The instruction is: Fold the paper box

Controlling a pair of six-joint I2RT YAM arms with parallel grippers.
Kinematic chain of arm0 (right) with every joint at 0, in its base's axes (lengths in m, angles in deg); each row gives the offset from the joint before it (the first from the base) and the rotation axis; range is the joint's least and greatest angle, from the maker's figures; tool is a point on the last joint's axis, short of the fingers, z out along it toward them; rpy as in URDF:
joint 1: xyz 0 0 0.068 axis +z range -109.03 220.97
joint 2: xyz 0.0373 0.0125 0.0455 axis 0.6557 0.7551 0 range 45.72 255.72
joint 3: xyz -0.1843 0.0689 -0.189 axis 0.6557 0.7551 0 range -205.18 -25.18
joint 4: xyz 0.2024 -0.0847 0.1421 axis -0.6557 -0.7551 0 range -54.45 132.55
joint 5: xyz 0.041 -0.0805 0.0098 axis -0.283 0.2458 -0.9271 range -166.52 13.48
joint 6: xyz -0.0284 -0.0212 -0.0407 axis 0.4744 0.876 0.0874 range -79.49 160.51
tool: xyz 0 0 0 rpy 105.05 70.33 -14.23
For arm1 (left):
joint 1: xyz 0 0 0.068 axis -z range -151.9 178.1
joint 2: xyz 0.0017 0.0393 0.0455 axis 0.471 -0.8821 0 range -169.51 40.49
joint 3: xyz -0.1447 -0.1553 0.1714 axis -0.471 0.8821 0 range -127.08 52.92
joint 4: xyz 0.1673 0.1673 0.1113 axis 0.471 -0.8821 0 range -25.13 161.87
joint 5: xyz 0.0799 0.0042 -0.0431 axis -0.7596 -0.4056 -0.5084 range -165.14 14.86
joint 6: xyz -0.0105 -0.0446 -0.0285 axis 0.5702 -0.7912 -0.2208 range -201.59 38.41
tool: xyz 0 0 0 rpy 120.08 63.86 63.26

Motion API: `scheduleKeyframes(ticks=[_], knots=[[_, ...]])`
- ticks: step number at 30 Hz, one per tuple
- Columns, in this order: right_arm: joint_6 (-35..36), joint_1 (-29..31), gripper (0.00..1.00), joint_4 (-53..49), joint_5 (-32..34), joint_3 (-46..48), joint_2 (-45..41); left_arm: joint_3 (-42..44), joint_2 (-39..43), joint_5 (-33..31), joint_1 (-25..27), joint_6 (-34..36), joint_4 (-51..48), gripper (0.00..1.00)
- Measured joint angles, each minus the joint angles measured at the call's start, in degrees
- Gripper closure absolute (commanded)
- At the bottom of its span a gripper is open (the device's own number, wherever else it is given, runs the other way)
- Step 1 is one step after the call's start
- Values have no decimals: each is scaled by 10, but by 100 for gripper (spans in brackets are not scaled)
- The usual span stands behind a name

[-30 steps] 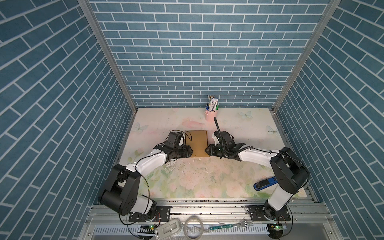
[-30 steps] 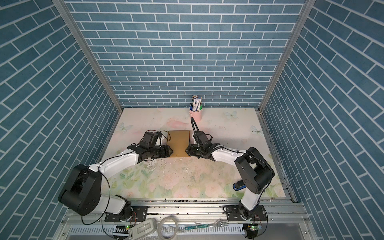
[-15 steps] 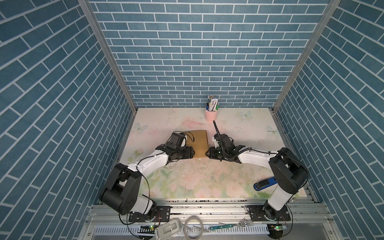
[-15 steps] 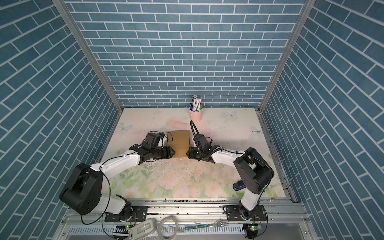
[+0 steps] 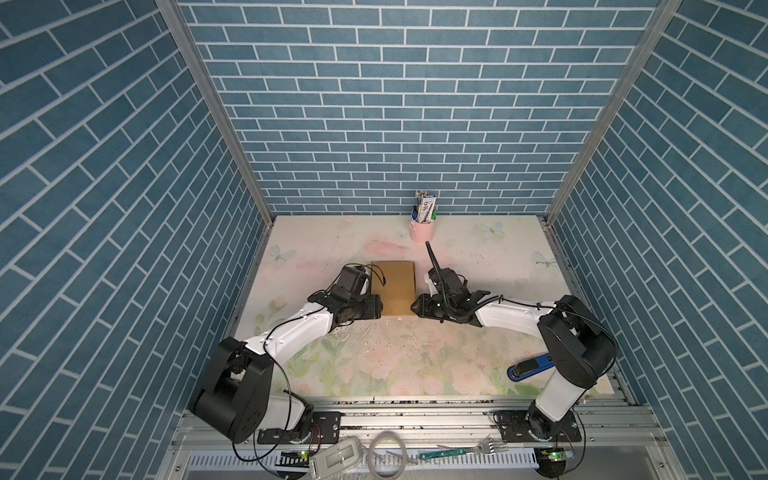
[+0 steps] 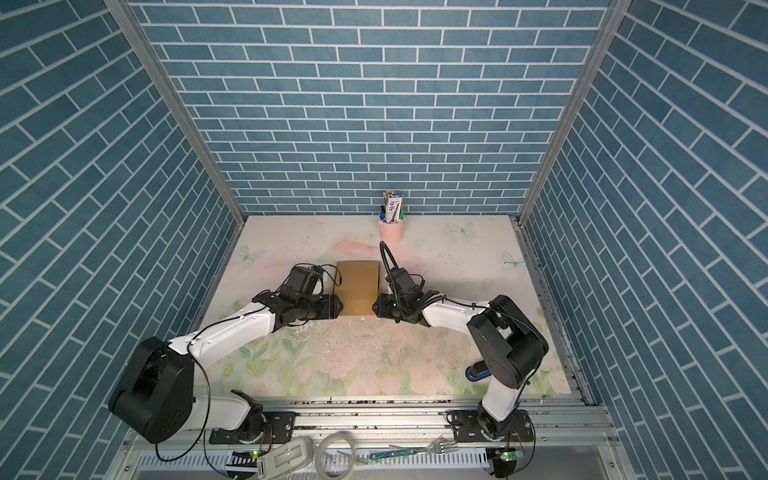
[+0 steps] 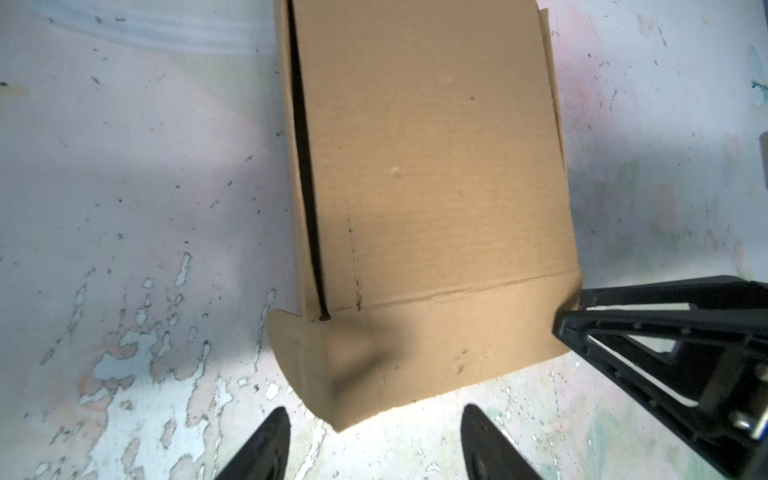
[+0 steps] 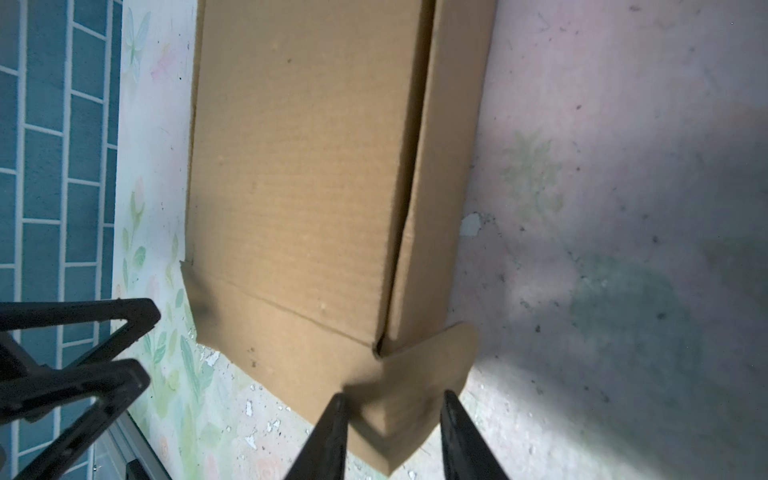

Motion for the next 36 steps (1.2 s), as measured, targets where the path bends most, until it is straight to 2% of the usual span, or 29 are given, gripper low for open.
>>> scheduleKeyframes(ticks=[7, 13, 19, 29, 36], knots=[[4, 0, 59, 3, 5, 0, 0, 0, -37, 5, 0, 11, 26, 33], [9, 0, 69, 22, 3, 0, 0, 2, -39, 23, 0, 12, 45, 33], [8, 0, 73, 31, -1, 0, 0, 2, -39, 40, 1, 3, 57, 33], [-3, -4, 73, 18, -1, -2, 0, 3, -21, 39, 15, -20, 53, 33], [-10, 1, 69, 7, -25, -16, -3, 2, 19, 60, 37, -31, 54, 33]])
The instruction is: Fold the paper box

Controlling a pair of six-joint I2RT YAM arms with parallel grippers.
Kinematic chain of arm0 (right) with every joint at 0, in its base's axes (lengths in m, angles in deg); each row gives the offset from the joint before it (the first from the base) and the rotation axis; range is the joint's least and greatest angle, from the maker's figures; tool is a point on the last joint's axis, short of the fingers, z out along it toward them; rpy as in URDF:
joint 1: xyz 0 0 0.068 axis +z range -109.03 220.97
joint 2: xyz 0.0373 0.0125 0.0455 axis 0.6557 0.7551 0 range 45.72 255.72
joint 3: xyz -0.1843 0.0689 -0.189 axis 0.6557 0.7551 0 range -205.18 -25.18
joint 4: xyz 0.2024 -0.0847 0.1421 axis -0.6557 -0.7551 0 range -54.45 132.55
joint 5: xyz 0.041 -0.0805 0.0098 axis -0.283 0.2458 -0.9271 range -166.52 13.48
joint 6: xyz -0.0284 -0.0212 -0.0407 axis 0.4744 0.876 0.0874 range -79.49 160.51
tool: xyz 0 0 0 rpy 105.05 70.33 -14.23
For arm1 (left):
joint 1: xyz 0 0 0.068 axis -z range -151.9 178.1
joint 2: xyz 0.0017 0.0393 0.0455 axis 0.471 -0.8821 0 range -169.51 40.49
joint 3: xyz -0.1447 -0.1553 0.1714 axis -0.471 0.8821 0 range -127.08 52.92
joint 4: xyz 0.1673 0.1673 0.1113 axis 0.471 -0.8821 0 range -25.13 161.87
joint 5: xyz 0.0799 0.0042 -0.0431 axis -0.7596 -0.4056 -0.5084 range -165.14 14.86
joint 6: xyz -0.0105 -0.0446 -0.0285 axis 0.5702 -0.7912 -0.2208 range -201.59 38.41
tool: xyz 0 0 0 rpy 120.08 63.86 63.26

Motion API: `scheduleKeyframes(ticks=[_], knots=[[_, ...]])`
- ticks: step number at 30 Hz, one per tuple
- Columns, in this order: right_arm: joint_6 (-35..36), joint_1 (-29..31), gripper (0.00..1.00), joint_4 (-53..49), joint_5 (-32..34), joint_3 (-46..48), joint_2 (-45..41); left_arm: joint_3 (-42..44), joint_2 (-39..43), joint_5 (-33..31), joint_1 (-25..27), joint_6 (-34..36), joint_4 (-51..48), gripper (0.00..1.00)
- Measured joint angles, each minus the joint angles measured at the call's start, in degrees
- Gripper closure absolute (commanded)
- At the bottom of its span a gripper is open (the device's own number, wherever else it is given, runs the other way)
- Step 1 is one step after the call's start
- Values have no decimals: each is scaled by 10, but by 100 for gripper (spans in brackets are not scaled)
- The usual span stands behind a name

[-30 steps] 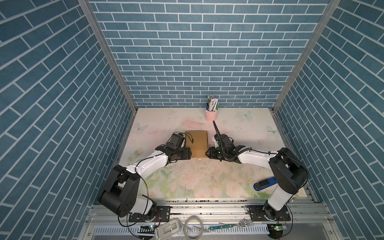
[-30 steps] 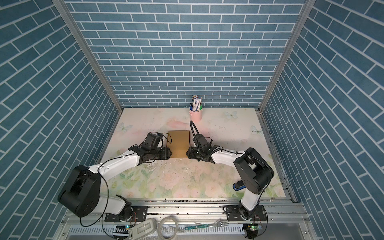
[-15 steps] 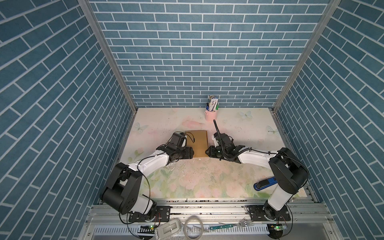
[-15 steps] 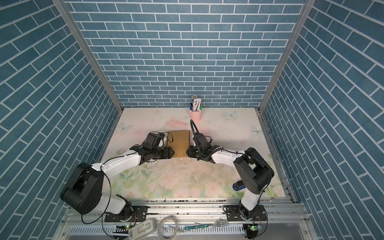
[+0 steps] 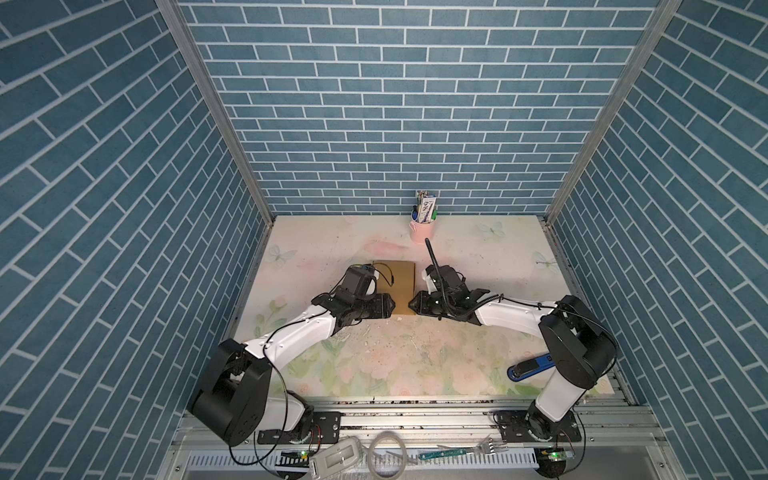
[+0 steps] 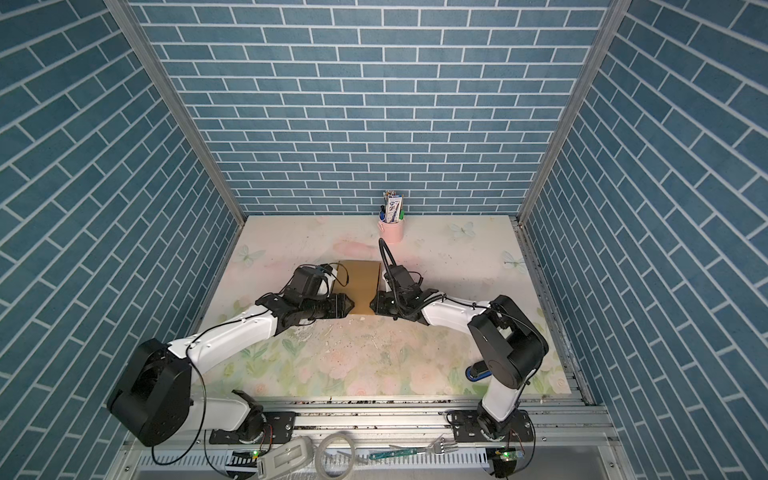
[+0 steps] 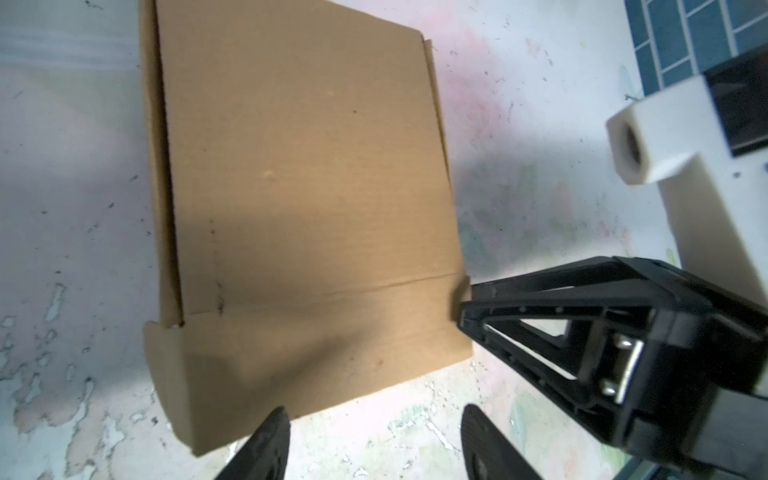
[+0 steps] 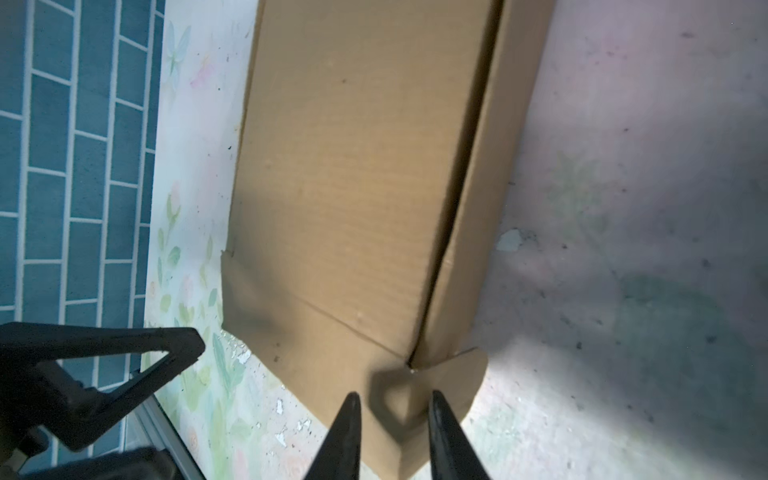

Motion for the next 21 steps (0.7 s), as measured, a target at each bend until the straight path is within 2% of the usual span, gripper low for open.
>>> scheduleKeyframes(ticks=[7, 13, 21], knots=[[-7, 1, 67, -12, -9, 0, -12, -1, 6, 3, 2, -5, -3, 33], [-7, -1, 61, -19, -1, 0, -18, -1, 25, -32, -3, -5, -43, 31], [-7, -21, 59, -20, 26, 0, -21, -1, 27, -68, -78, -6, -47, 31]])
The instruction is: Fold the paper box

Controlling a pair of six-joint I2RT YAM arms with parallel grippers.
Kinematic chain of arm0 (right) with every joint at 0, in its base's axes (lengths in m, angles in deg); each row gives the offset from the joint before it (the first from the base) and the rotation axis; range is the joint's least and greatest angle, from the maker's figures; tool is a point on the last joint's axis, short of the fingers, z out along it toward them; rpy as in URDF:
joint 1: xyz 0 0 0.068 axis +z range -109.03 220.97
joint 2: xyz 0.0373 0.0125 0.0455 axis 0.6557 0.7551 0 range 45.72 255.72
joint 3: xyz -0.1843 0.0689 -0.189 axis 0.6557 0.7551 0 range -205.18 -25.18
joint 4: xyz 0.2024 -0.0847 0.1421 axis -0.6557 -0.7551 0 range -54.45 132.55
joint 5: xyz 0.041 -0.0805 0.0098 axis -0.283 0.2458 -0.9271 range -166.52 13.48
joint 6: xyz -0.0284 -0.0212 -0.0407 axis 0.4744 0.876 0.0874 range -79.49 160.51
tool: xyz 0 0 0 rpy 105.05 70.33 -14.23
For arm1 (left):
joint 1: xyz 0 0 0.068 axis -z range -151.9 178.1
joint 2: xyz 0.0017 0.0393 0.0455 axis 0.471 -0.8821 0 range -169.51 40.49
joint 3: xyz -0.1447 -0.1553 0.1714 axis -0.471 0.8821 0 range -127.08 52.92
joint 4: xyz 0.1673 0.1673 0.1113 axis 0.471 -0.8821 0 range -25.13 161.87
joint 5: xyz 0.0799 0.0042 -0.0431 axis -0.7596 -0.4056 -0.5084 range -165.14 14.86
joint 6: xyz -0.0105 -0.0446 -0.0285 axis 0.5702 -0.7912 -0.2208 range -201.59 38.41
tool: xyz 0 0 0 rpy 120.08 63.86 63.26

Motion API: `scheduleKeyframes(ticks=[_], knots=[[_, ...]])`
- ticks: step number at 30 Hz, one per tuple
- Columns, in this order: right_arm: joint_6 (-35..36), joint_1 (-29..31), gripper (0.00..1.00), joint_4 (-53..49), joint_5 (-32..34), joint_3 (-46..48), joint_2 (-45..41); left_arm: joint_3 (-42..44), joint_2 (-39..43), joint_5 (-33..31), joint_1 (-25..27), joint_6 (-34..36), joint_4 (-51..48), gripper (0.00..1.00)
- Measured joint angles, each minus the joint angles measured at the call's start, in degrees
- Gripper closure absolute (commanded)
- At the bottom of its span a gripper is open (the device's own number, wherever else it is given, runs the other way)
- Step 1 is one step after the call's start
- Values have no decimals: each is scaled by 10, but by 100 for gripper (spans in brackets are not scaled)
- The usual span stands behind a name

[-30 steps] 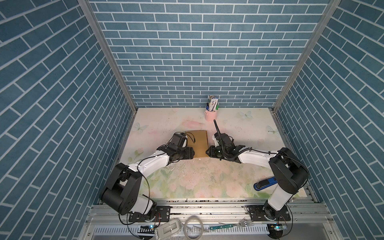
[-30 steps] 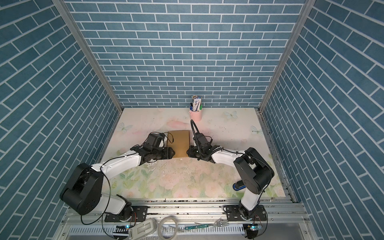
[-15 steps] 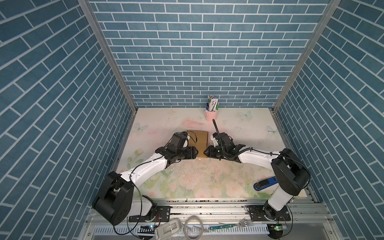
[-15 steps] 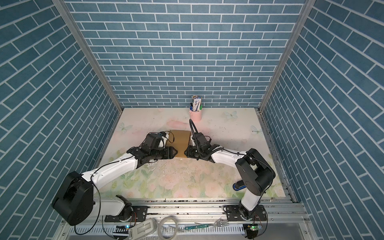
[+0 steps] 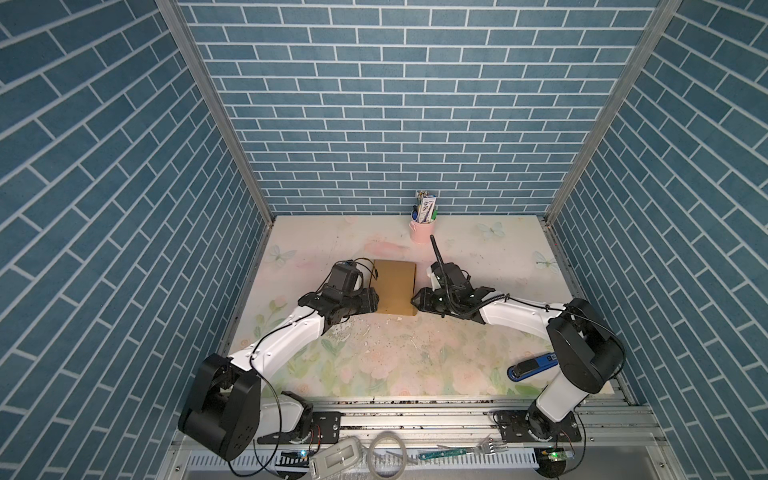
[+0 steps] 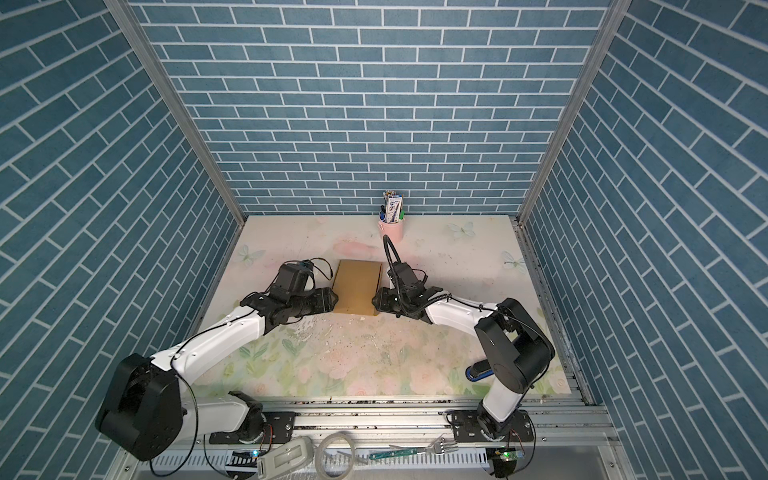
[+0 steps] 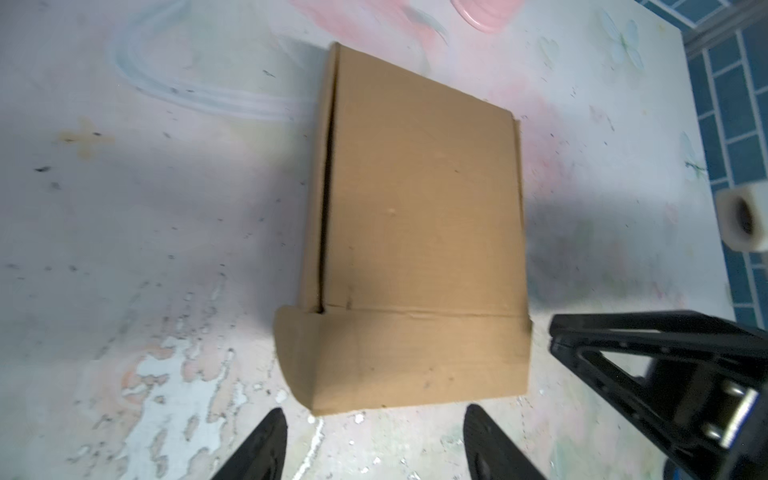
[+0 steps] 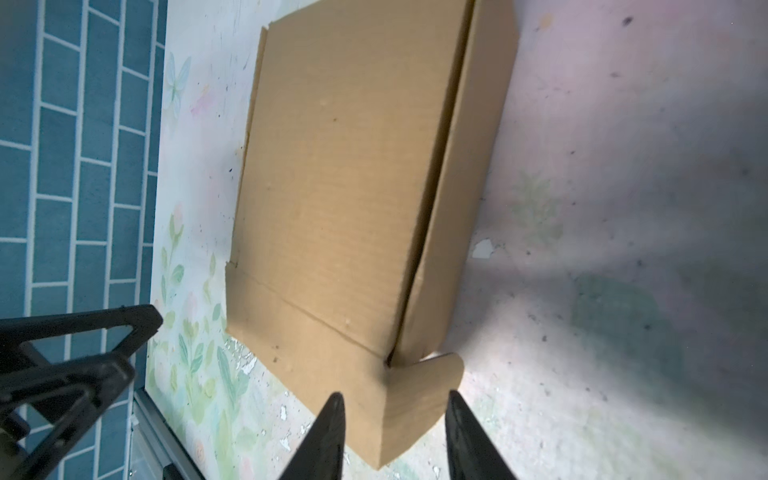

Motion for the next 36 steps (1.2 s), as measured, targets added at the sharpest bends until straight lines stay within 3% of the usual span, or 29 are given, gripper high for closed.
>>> scheduleKeyframes(ticks=[6, 18, 36], knots=[[0, -19, 59, 0, 21, 0, 0, -9, -66, -14, -50, -6, 13, 31], [18, -36, 58, -3, 29, -58, 57, -79, -183, -24, -58, 19, 12, 31], [58, -57, 56, -24, 35, -55, 63, -61, -155, 35, -26, 31, 13, 31]])
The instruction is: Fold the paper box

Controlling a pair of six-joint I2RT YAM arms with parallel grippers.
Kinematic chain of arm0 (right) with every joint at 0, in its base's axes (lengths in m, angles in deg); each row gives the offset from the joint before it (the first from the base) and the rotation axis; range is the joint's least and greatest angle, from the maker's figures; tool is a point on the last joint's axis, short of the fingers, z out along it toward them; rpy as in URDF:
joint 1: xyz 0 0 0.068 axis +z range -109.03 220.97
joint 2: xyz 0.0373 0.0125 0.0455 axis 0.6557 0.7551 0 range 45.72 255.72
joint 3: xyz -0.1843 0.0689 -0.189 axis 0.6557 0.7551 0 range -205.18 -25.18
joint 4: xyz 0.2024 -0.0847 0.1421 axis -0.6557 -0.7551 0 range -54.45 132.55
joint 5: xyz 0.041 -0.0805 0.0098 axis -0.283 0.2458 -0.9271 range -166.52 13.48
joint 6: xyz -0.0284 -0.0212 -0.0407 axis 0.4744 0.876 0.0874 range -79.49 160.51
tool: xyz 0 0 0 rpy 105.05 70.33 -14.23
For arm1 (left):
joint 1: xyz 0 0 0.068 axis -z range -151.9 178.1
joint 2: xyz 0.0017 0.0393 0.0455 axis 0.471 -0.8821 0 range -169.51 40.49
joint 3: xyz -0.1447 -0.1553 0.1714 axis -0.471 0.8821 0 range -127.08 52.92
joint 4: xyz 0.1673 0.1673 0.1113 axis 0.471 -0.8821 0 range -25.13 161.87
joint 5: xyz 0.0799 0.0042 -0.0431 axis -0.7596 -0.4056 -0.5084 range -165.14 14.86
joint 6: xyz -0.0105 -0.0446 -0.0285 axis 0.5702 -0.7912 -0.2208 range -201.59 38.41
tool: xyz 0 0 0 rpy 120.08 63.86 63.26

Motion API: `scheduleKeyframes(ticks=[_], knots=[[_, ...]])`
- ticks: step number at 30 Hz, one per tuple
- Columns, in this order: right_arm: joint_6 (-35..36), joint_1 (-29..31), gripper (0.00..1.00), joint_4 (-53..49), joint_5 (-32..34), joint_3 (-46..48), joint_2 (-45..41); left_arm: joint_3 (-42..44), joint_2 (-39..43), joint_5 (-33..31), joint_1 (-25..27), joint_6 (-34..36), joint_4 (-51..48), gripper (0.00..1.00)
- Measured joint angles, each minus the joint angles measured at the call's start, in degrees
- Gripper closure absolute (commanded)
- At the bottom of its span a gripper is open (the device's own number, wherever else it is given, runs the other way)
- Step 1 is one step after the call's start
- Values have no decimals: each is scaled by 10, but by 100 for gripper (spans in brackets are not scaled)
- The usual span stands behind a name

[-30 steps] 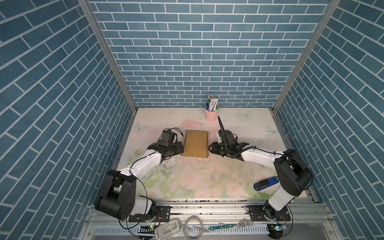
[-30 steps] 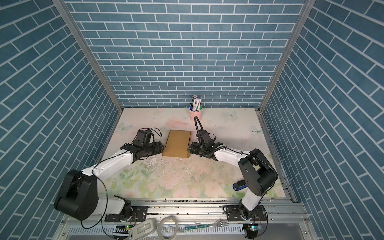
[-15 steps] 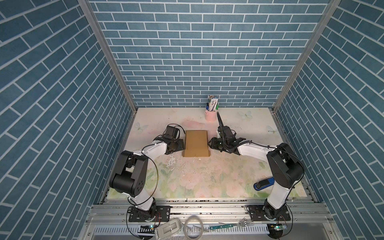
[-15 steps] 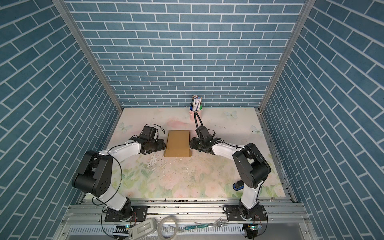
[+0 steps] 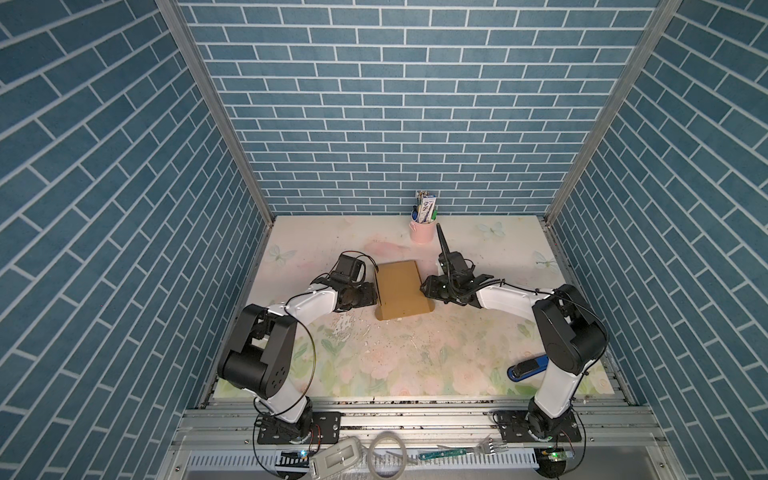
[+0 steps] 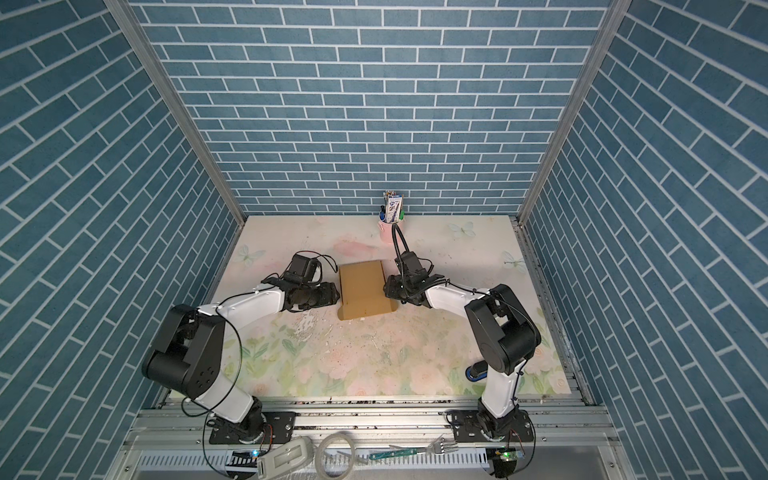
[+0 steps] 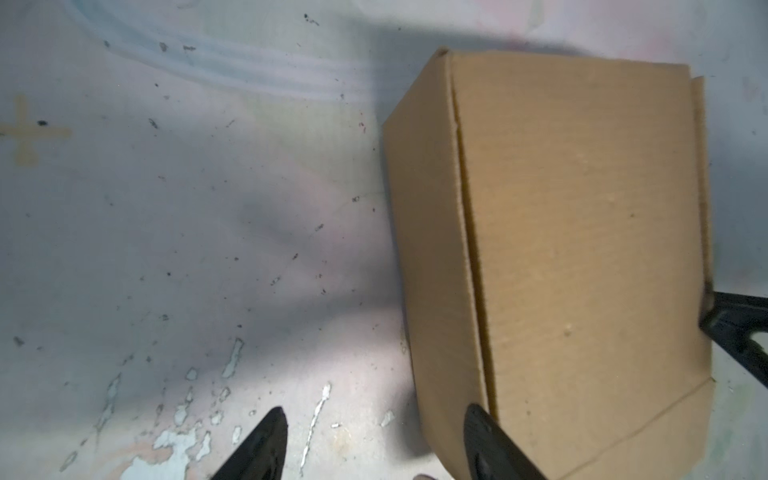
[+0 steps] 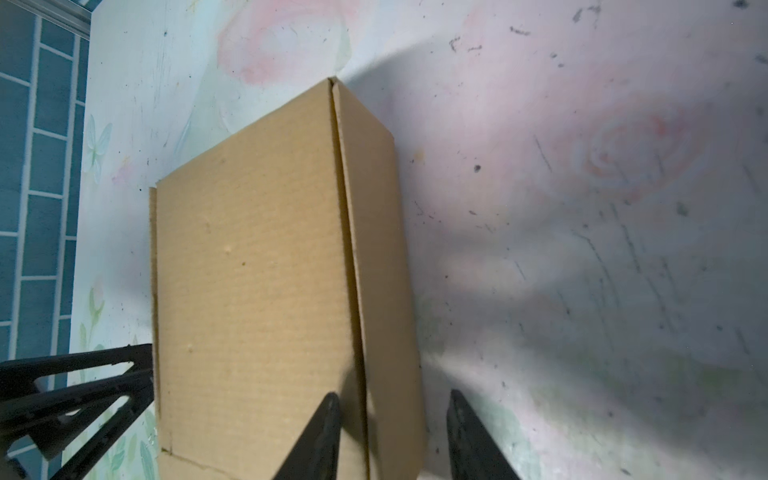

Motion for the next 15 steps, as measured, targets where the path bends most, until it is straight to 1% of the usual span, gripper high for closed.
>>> scheduleKeyframes(ticks=[9, 15], knots=[[36, -14, 53, 1, -4, 73, -91, 71, 122, 33, 1, -20, 14, 31], [48, -14, 52, 24, -35, 102, -111, 110, 156, 62, 19, -54, 36, 31]])
